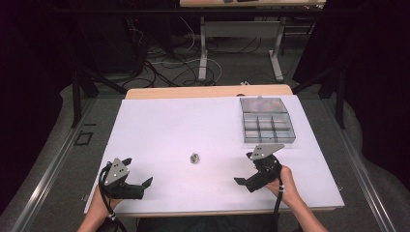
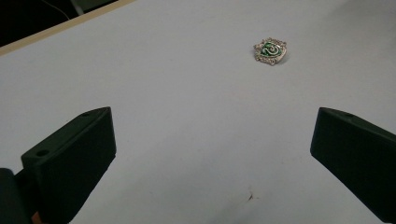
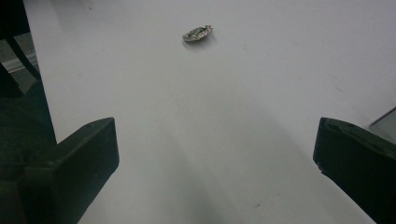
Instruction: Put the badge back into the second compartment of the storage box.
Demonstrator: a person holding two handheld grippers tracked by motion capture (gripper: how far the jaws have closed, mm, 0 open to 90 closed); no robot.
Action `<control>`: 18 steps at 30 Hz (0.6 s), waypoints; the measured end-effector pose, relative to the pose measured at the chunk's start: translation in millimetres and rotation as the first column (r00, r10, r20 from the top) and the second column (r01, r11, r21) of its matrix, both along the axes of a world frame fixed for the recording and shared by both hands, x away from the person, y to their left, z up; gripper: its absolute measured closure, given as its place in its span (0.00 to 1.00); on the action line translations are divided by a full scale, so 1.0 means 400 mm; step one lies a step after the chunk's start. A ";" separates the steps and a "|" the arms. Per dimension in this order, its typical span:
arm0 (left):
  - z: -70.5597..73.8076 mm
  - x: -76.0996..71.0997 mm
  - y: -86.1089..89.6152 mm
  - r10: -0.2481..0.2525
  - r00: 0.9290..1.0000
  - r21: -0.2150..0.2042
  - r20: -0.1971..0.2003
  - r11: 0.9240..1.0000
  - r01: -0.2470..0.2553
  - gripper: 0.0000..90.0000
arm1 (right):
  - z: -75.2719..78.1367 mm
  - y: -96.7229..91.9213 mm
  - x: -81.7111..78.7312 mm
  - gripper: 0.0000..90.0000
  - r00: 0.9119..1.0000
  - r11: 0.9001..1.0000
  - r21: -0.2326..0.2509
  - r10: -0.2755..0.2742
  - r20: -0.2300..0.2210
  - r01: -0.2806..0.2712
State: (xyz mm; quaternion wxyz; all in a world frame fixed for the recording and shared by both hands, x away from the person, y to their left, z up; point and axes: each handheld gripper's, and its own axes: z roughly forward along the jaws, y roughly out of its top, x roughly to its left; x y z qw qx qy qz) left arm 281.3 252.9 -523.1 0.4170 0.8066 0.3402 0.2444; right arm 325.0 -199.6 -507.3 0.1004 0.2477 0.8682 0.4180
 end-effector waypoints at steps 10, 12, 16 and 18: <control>0.001 0.000 0.001 -0.002 1.000 0.002 -0.005 1.000 0.002 0.00 | -0.010 0.044 0.026 0.00 0.999 1.000 0.004 0.028 -0.015 -0.028; 0.001 0.000 0.001 -0.005 1.000 0.001 -0.005 1.000 0.005 0.00 | -0.009 0.049 0.032 0.00 0.999 0.999 -0.006 0.038 -0.028 -0.038; 0.001 -0.001 0.002 -0.001 1.000 0.001 -0.001 1.000 0.001 0.00 | -0.011 0.064 0.042 0.00 0.999 0.999 0.017 0.034 -0.034 -0.033; 0.001 -0.001 0.001 -0.002 1.000 0.001 0.000 1.000 0.002 0.00 | -0.012 0.076 0.048 0.00 0.999 0.999 0.017 0.036 -0.038 -0.036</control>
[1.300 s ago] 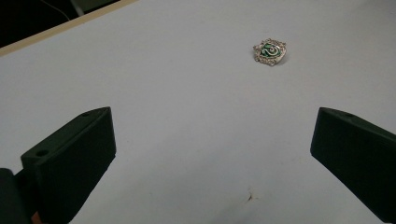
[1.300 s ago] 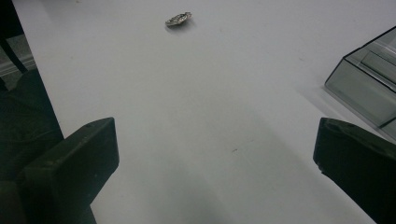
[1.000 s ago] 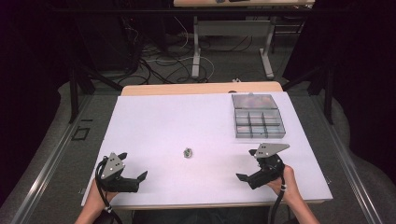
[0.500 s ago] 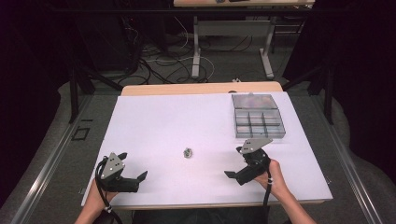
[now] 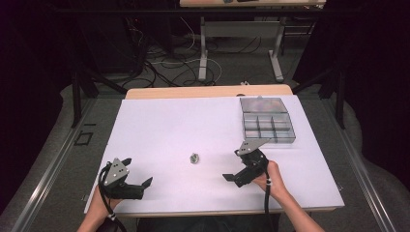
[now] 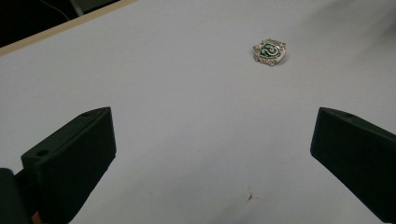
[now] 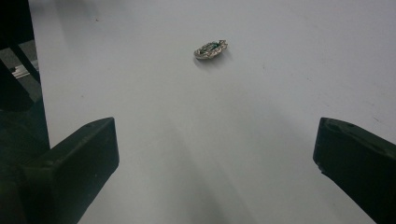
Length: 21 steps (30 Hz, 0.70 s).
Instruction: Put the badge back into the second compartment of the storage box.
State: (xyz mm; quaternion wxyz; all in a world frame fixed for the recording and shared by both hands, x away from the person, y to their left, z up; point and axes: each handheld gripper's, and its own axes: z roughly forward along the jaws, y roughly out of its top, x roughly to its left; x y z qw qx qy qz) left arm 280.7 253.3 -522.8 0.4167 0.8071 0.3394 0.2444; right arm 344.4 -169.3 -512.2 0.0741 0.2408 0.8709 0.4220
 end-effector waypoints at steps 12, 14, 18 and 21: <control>-0.002 0.004 0.001 0.004 1.000 -0.003 0.003 1.000 -0.004 0.00 | -0.006 0.039 0.020 0.00 1.000 1.000 -0.011 0.004 -0.007 -0.004; -0.002 0.005 0.002 0.003 1.000 0.000 -0.003 1.000 -0.003 0.00 | -0.005 0.053 0.024 0.00 1.000 1.000 -0.014 0.011 -0.008 -0.011; -0.002 0.005 0.001 -0.001 1.000 0.001 -0.002 1.000 0.001 0.00 | -0.006 0.068 0.031 0.00 1.000 1.000 -0.005 0.015 -0.005 -0.015; -0.002 0.005 0.001 -0.001 1.000 0.001 -0.003 1.000 0.001 0.00 | -0.008 0.083 0.040 0.00 1.000 1.000 0.002 0.014 -0.007 -0.014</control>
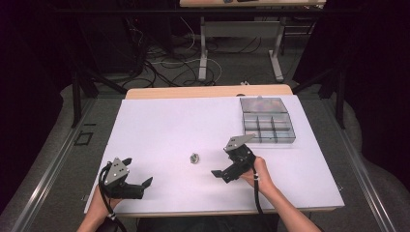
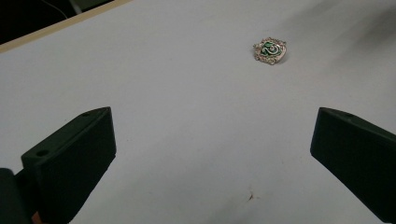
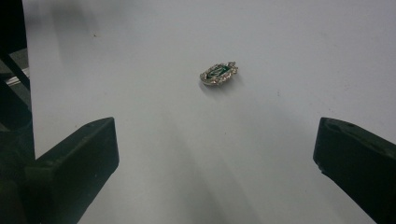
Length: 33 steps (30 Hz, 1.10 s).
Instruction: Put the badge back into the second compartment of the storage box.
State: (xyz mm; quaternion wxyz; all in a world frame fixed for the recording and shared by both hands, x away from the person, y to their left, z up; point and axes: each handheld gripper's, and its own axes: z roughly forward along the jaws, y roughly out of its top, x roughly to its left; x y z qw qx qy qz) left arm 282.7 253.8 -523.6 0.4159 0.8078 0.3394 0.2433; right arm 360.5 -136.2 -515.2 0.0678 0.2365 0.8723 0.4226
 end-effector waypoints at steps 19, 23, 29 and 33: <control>-0.001 0.000 -0.002 -0.011 1.000 0.002 -0.010 1.000 0.011 0.00 | -0.020 0.078 0.057 0.00 0.999 0.999 0.007 0.031 -0.037 -0.031; -0.002 0.000 -0.002 -0.011 1.000 -0.001 -0.009 1.000 0.011 0.00 | -0.023 0.087 0.070 0.00 0.997 1.000 0.014 0.028 -0.068 -0.027; -0.003 0.001 -0.002 -0.010 1.000 0.000 -0.008 1.000 0.010 0.00 | -0.036 0.107 0.083 0.00 0.997 0.999 0.023 0.030 -0.067 -0.029; -0.003 0.001 -0.003 -0.012 1.000 0.001 -0.008 1.000 0.012 0.00 | -0.044 0.119 0.090 0.00 0.995 0.999 -0.001 0.042 -0.086 -0.042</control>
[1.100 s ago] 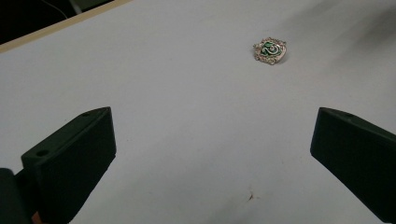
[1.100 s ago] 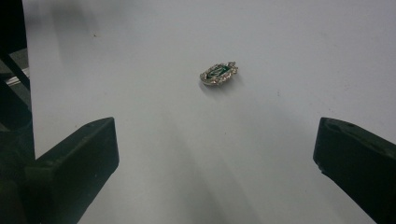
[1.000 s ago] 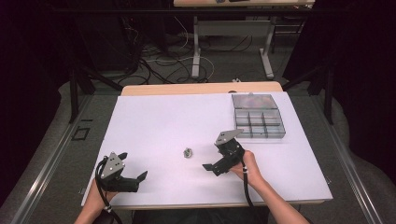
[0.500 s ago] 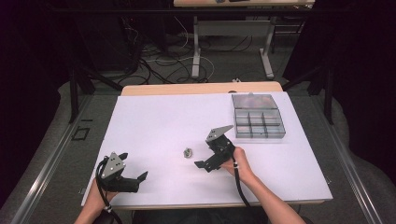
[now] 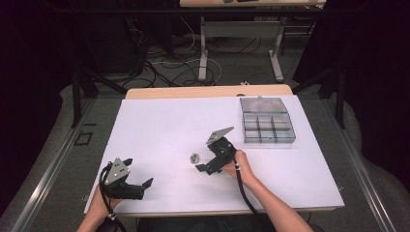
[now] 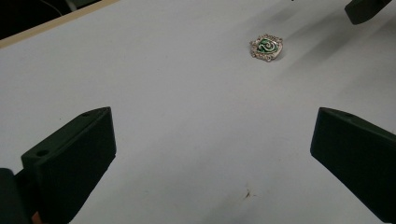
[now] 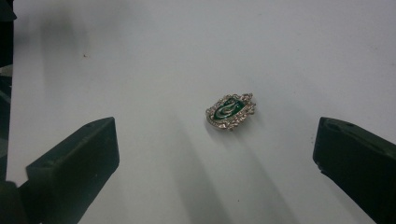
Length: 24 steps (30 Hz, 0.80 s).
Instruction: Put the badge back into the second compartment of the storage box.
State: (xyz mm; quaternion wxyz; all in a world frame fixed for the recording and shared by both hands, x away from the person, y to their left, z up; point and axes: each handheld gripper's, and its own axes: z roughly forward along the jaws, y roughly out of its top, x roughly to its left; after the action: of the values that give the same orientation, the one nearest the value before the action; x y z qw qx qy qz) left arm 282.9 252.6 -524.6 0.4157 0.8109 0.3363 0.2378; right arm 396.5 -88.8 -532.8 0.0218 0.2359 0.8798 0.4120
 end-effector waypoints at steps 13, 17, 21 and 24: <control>0.001 0.001 -0.001 -0.002 1.000 0.004 -0.010 1.000 0.002 0.00 | -0.016 0.031 0.017 0.03 1.000 1.000 0.013 0.007 -0.025 -0.007; 0.000 0.000 0.000 0.000 1.000 0.005 -0.009 1.000 0.000 0.00 | -0.021 0.032 0.024 0.05 0.999 1.000 0.011 -0.001 -0.046 0.002; 0.000 0.003 -0.001 -0.005 1.000 0.008 -0.019 1.000 0.006 0.00 | -0.026 0.035 0.029 0.09 0.999 1.000 0.012 0.001 -0.049 -0.001; -0.001 0.004 -0.005 -0.004 1.000 0.009 -0.012 1.000 0.005 0.00 | -0.034 0.042 0.034 0.13 0.999 1.000 0.012 -0.003 -0.053 0.004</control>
State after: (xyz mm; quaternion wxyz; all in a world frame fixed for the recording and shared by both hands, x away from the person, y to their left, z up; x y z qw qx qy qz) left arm 284.7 250.7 -524.8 0.4107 0.8148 0.3358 0.2336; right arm 410.1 -72.0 -546.5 -0.0023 0.2486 0.8771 0.4111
